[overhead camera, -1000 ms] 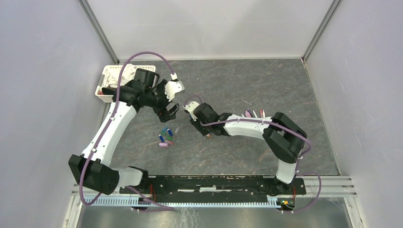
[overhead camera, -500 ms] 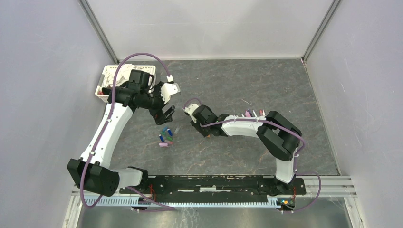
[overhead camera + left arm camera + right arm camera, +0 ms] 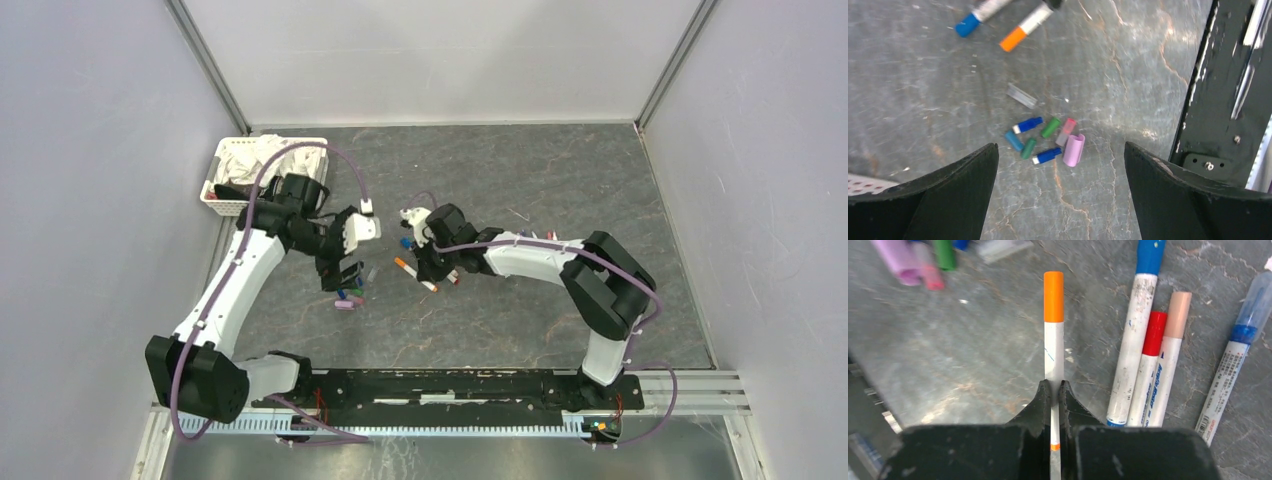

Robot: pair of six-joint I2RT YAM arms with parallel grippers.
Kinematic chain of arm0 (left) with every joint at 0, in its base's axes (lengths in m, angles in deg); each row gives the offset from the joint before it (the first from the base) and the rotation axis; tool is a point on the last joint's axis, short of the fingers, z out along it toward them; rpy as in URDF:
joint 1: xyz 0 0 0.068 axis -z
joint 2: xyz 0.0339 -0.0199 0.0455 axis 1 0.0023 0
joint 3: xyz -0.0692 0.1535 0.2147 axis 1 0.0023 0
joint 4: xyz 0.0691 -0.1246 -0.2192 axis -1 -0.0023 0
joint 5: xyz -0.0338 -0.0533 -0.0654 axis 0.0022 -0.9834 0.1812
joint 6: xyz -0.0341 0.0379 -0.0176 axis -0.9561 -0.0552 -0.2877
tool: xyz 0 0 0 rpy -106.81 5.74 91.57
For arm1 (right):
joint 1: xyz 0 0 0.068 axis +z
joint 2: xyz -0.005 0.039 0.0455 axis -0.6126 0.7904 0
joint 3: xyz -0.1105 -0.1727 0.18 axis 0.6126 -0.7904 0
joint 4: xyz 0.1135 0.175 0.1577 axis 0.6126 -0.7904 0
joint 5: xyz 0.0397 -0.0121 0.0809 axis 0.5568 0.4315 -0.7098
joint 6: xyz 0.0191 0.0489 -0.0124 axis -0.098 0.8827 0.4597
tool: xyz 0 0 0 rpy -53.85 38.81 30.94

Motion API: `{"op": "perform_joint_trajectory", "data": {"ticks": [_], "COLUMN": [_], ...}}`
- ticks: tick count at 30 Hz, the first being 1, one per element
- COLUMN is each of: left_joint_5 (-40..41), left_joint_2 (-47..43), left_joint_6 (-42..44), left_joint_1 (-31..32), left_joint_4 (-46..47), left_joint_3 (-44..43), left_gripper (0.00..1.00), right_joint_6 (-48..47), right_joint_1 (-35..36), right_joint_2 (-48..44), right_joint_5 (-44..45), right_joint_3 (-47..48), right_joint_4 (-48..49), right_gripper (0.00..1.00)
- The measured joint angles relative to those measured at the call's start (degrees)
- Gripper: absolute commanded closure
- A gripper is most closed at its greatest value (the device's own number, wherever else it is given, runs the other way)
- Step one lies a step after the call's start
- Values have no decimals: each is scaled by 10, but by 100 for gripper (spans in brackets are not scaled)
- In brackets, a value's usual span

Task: Open the pen caps

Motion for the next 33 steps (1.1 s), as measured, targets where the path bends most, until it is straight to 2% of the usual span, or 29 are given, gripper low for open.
{"op": "perform_joint_trajectory", "data": {"ticks": [5, 11, 15, 17, 22, 26, 28, 30, 32, 33], "left_joint_5": [7, 32, 49, 55, 66, 71, 82, 87, 91, 90], "left_joint_2": [-16, -14, -1, 8, 16, 18, 19, 19, 19, 19], "left_joint_6": [80, 145, 174, 183, 192, 201, 204, 204, 204, 204], "left_joint_1": [17, 72, 97, 105, 115, 125, 128, 129, 130, 132], "left_joint_4": [-1, 10, 12, 14, 18, 12, -4, -9, -11, -10], "left_joint_3": [67, 69, 69, 69, 70, 75, 77, 80, 80, 80], "left_gripper": [9, 14, 22, 31, 62, 93, 97, 98, 98, 98], "right_joint_6": [26, 58, 77, 85, 97, 122, 135, 147, 161, 168], "right_joint_1": [-38, -30, -23, -22, -21, -22, -26, -28, -28, -28], "right_joint_2": [-27, -26, -23, -21, -7, 1, 2, 4, 7, 9], "right_joint_5": [-150, -315, -384, -409, -450, -464, -468, -471, -472, -472], "right_joint_3": [9, 41, 46, 46, 46, 46, 44, 42, 42, 42], "right_joint_4": [-1, -3, 6, 9, 17, 42, 56, 67, 76, 86], "right_gripper": [100, 100, 100, 100, 100, 100, 100, 79, 71, 63]}}
